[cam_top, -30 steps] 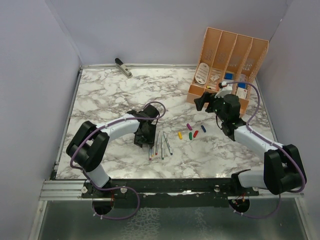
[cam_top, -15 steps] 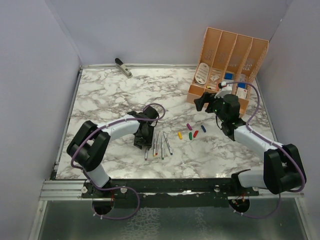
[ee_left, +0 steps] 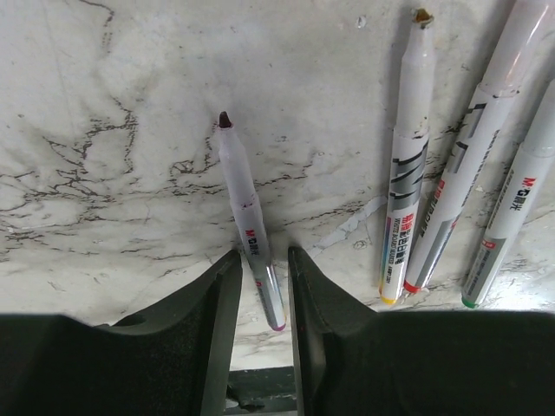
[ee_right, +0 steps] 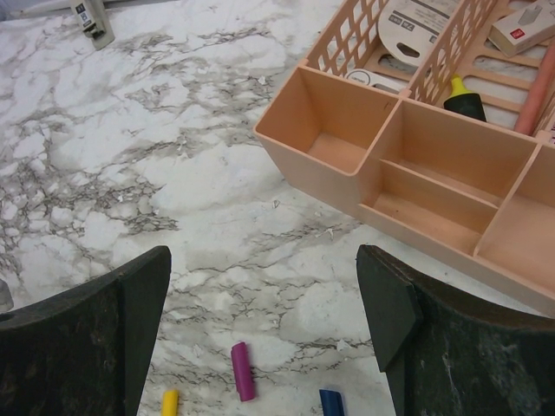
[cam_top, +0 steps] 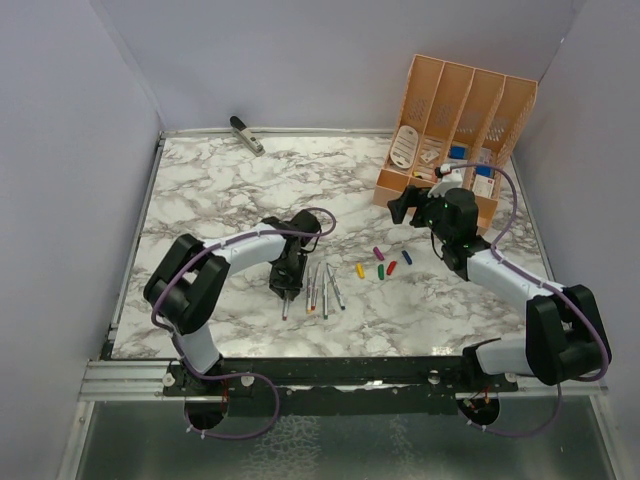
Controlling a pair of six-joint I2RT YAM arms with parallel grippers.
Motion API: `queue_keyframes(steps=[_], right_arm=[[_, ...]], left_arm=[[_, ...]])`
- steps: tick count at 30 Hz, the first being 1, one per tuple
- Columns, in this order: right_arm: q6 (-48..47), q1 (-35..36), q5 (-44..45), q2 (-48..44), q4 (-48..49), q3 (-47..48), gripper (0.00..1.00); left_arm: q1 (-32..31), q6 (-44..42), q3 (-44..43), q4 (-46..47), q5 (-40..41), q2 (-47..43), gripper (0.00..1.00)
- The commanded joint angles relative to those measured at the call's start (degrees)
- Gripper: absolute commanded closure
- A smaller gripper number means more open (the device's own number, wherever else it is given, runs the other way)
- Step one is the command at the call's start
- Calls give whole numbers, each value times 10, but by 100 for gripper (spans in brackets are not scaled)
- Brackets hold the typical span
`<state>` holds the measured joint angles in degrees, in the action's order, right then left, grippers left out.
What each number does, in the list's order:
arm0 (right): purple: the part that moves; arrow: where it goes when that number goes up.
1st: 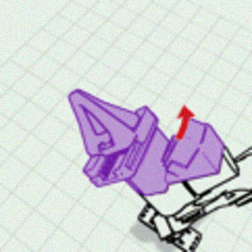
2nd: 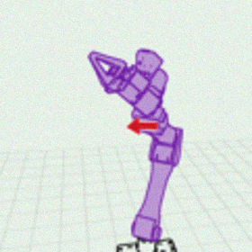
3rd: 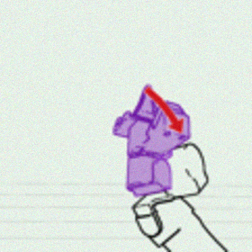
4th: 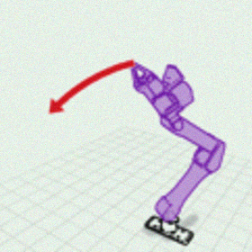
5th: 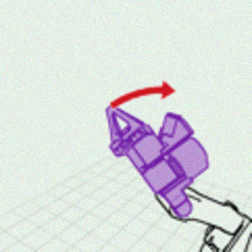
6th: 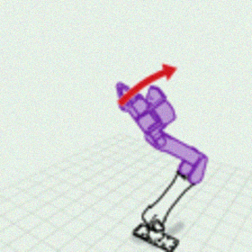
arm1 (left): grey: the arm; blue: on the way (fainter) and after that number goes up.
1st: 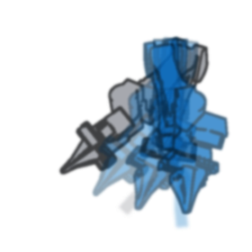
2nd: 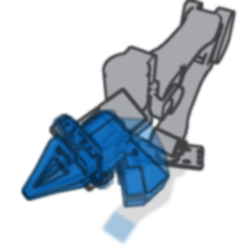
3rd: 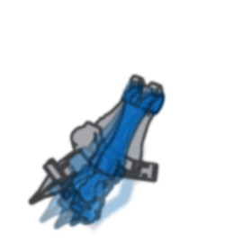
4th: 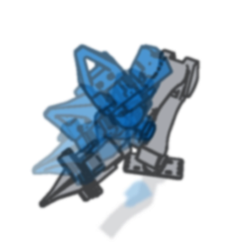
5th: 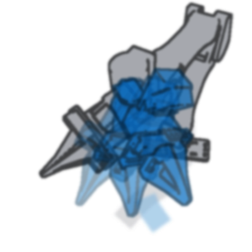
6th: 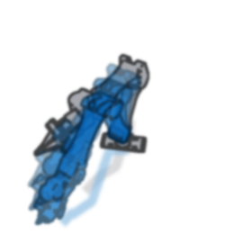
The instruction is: Insert the pens into the pen caps
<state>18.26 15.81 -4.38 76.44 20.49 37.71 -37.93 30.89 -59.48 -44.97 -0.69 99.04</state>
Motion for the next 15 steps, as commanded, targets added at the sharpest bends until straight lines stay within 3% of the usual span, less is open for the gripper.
queue_keyframes(steps=[1, 15], right_arm=[[-4, 2, 6, 4, -4, 18, 12], [-9, 2, 18, 4, -11, 20, 12]], left_arm=[[-5, -30, 20, -10, -18, 65, 67], [-4, -47, 26, -26, -20, 87, 66]])
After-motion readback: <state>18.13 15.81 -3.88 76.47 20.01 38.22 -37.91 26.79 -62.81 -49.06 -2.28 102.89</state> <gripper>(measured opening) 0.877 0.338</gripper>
